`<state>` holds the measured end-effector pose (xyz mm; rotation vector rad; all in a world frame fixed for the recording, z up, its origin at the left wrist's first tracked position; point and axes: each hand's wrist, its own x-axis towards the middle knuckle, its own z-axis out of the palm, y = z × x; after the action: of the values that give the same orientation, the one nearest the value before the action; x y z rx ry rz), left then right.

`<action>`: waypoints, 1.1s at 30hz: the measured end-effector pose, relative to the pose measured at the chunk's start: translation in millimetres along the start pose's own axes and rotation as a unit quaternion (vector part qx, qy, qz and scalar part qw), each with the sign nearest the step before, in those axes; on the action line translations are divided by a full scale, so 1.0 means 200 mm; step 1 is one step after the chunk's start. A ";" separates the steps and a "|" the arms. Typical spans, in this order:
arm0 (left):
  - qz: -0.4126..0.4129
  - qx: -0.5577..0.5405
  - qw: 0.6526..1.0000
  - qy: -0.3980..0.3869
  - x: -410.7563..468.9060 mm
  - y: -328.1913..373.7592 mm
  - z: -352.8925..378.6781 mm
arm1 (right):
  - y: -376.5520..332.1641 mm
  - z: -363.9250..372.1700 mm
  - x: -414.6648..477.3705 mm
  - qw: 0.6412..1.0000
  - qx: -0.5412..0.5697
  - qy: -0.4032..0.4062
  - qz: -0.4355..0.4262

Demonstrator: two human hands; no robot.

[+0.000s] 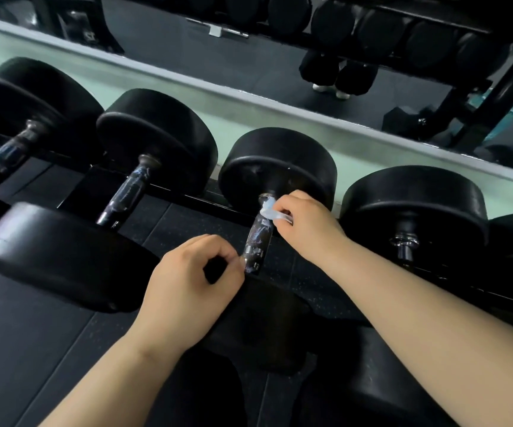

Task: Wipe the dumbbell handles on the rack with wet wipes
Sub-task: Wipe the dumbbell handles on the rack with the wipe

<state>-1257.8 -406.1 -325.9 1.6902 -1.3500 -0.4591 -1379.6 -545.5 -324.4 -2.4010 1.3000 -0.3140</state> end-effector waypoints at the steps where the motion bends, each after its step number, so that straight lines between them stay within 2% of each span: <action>1: -0.001 -0.001 1.000 -0.001 0.00 0.01 0.00 | 0.01 0.00 0.00 1.000 0.029 0.007 0.008; 8: -0.006 0.018 1.000 0.001 -0.01 0.03 0.00 | 0.00 0.05 0.02 0.991 0.123 0.041 0.040; 11: -0.008 0.025 1.000 0.002 0.00 0.03 0.00 | 0.00 0.06 0.02 0.982 0.163 0.031 0.086; 15: -0.015 0.024 1.000 -0.005 0.00 0.04 0.00 | 0.02 0.07 0.00 0.948 0.256 -0.075 0.171; 18: -0.022 0.021 1.000 -0.006 0.00 0.04 -0.01 | 0.00 0.04 -0.02 0.911 0.313 -0.219 0.158; 20: -0.022 0.022 1.000 -0.005 0.00 0.04 -0.01 | -0.02 0.03 -0.04 0.904 0.304 -0.265 0.142; 24: -0.018 0.021 1.000 -0.005 0.01 0.03 -0.01 | -0.02 0.03 -0.03 0.913 0.294 -0.240 0.150; 29: -0.023 0.006 1.000 -0.004 0.00 0.03 -0.01 | 0.02 0.04 0.03 0.928 0.305 -0.119 0.176; 31: -0.022 0.002 1.000 -0.006 0.01 0.03 -0.01 | 0.01 0.03 0.02 0.926 0.300 -0.150 0.172; 33: -0.014 0.005 1.000 -0.007 0.01 0.02 -0.01 | -0.02 0.02 -0.02 0.910 0.308 -0.231 0.157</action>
<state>-1259.0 -407.5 -321.2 1.7185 -1.3415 -0.4822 -1377.0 -539.0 -327.2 -1.5802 1.1218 -0.0389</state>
